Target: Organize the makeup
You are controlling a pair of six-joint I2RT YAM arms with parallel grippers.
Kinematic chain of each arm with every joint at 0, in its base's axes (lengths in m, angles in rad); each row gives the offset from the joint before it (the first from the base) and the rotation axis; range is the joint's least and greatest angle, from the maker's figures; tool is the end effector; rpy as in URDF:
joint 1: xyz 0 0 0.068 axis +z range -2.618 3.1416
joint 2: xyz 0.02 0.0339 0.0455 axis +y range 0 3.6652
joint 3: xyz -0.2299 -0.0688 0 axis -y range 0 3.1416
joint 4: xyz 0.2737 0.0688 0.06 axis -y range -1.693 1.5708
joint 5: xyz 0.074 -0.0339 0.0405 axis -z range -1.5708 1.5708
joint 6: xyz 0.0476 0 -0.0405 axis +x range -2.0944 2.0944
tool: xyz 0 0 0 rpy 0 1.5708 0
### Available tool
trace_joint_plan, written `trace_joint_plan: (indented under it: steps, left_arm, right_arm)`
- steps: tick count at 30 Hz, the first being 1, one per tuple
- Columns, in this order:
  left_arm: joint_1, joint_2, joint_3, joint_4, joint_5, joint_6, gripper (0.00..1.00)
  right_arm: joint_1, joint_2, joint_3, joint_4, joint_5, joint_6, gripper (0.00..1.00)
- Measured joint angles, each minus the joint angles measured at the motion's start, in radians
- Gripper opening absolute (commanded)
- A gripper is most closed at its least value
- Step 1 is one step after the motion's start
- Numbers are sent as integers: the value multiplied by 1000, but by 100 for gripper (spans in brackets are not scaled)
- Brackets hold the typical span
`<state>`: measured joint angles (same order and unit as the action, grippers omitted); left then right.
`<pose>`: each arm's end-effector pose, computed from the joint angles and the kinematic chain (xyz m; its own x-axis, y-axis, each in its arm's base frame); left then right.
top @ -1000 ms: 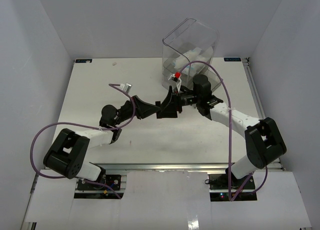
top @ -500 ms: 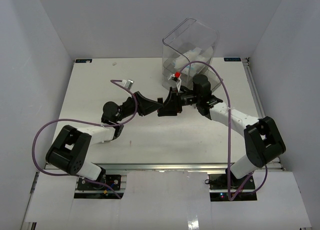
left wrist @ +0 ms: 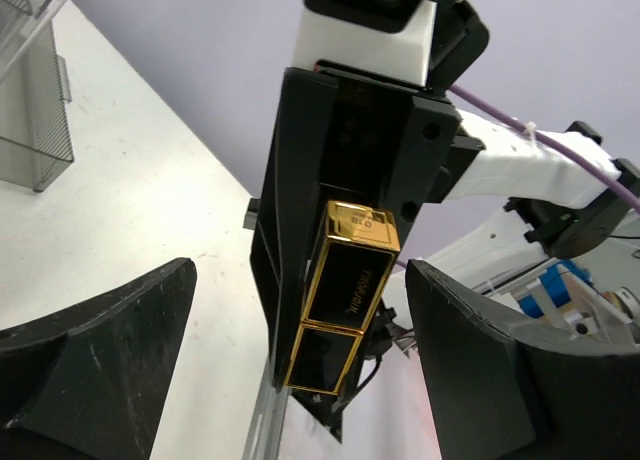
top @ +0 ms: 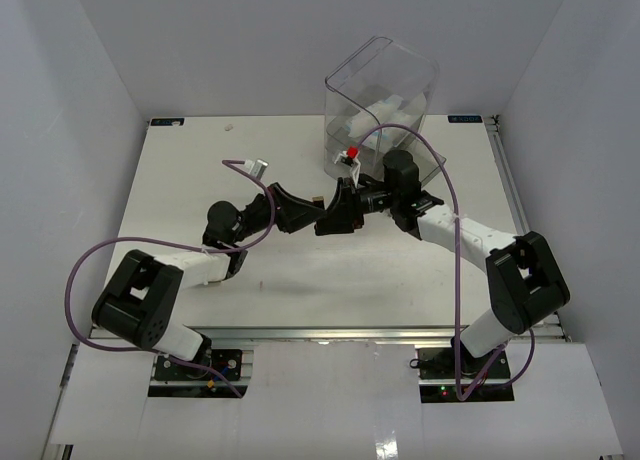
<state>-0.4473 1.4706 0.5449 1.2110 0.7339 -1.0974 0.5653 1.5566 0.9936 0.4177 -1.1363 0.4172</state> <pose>0.2697 -0.1648 0.1904 -0.6859 -0.4040 -0.6053 0.6365 0.0702 -0.7681 0.2921 0.2364 0.2344 -0.5102 -0.1217 -0.8514 -0.8495 -0.0831 0.5210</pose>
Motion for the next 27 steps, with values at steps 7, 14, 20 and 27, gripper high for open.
trace_joint_plan:
  steps: [7, 14, 20, 27]
  left_arm:
    - [0, -59, -24, -78, -1, 50, 98]
    - [0, -224, -38, -221, -11, 144, 98]
    - [1, -404, -43, -425, -66, 277, 98]
    - [7, -602, -9, -781, -183, 443, 98]
  right_arm:
    - [-10, -19, 14, -172, 34, -174, 8]
    - [-51, -116, 11, -334, 95, -343, 8]
    - [-78, -193, 5, -463, 156, -463, 8]
    - [-170, -310, -32, -571, 231, -569, 8]
